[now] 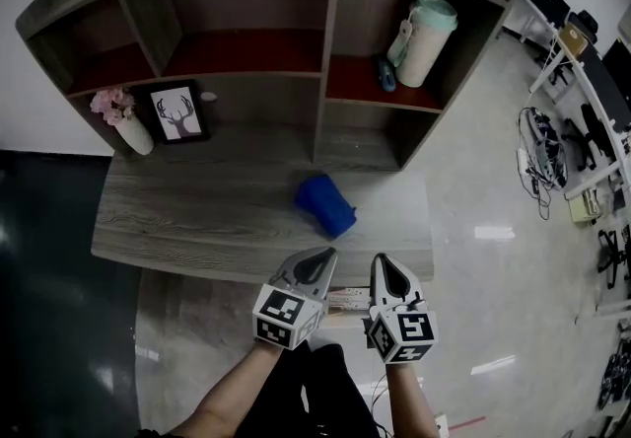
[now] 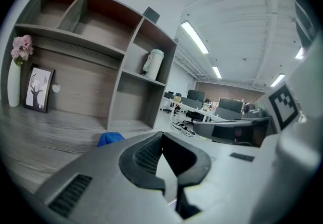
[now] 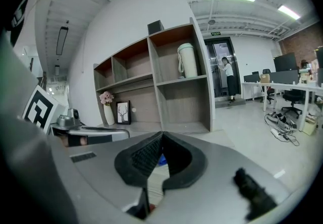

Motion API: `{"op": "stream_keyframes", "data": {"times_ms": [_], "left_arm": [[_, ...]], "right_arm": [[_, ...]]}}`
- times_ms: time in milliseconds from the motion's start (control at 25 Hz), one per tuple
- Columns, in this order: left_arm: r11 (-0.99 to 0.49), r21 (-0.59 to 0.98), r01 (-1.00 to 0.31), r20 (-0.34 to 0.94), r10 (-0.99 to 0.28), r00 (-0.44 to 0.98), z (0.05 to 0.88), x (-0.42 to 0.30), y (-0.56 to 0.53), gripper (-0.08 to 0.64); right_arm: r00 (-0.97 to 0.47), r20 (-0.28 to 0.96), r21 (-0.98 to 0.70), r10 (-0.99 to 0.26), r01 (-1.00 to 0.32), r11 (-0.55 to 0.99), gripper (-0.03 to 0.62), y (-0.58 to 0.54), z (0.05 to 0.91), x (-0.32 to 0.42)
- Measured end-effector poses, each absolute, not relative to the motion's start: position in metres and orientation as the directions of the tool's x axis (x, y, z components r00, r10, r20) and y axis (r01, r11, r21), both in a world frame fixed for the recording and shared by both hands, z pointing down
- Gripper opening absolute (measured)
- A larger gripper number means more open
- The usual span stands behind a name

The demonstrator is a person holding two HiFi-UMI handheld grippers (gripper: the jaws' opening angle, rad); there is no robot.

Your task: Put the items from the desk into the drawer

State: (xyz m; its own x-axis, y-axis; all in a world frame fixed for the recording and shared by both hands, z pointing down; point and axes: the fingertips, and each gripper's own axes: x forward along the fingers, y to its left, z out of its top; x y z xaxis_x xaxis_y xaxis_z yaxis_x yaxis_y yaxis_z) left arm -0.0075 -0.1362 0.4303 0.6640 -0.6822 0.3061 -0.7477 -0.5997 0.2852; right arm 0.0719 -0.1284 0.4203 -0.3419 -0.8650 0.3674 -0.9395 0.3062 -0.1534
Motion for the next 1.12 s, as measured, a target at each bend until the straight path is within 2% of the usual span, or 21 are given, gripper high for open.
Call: {"op": "stream_keyframes", "data": {"times_ms": [480, 800, 1120], "left_arm": [[-0.54, 0.287, -0.791, 0.324, -0.723, 0.611, 0.46, -0.032, -0.176, 0.011], [-0.513, 0.297, -0.806, 0.339, -0.732, 0.591, 0.478, -0.035, -0.193, 0.011], [-0.484, 0.294, -0.824, 0.348, -0.748, 0.565, 0.493, -0.04, -0.21, 0.011]], "right_arm": [[-0.384, 0.385, -0.145, -0.839, -0.923, 0.355, 0.012, -0.167, 0.447, 0.055], [-0.49, 0.368, -0.164, -0.791, -0.871, 0.463, 0.012, -0.196, 0.453, 0.027], [-0.49, 0.385, -0.152, -0.782, -0.869, 0.47, 0.012, -0.227, 0.466, 0.019]]}}
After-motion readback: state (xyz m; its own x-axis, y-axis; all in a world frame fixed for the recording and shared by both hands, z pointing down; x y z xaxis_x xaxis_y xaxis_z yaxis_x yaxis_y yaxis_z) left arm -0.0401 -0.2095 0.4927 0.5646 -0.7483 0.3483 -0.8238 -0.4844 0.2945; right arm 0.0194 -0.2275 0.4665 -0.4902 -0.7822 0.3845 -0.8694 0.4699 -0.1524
